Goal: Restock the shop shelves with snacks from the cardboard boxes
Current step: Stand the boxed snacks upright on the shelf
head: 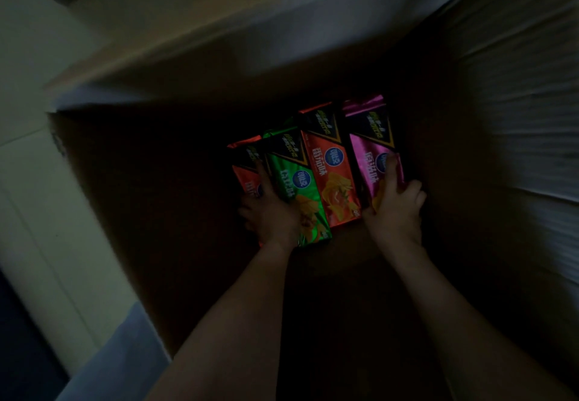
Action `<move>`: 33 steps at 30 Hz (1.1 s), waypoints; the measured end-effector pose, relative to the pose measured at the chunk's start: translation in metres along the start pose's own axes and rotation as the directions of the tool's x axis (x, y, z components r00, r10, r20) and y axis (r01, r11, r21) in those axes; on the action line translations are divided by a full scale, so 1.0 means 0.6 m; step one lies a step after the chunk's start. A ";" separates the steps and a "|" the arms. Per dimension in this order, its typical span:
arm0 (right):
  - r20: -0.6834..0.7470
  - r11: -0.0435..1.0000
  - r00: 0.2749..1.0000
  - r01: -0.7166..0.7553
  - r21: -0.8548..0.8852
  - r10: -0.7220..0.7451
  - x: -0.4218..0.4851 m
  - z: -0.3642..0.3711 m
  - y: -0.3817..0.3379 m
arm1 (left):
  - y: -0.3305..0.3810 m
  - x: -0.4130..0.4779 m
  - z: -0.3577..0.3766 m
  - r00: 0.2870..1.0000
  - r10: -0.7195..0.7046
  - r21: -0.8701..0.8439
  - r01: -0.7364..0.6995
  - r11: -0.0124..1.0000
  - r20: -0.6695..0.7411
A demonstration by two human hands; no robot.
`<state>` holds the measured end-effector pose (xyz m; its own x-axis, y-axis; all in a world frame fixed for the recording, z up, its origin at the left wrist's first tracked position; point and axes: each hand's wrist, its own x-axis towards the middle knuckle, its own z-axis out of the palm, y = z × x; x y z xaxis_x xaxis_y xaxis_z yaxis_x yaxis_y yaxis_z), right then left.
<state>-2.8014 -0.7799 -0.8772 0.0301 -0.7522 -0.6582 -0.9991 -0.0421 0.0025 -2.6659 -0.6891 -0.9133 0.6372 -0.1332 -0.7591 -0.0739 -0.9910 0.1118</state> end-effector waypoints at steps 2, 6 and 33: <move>0.004 1.000 1.000 0.020 -0.002 -0.020 -0.002 0.003 -0.009 | -0.007 0.004 0.000 0.998 0.065 -0.031 -0.064 0.997 0.020; 0.015 1.000 1.000 0.004 -0.007 -0.004 -0.003 0.001 -0.020 | -0.010 0.011 -0.001 0.990 0.126 -0.121 -0.117 0.986 0.065; -0.213 0.941 0.961 0.227 0.250 -0.176 -0.525 -0.595 -0.146 | 0.147 -0.546 -0.647 0.848 0.530 -0.110 -0.527 0.843 -0.004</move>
<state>-2.7127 -0.7741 -0.4012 0.2106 -0.8556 -0.4729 -0.9408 -0.0460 -0.3358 -2.5833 -0.7272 -0.4061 0.5040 -0.6378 -0.5823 -0.3138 -0.7634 0.5645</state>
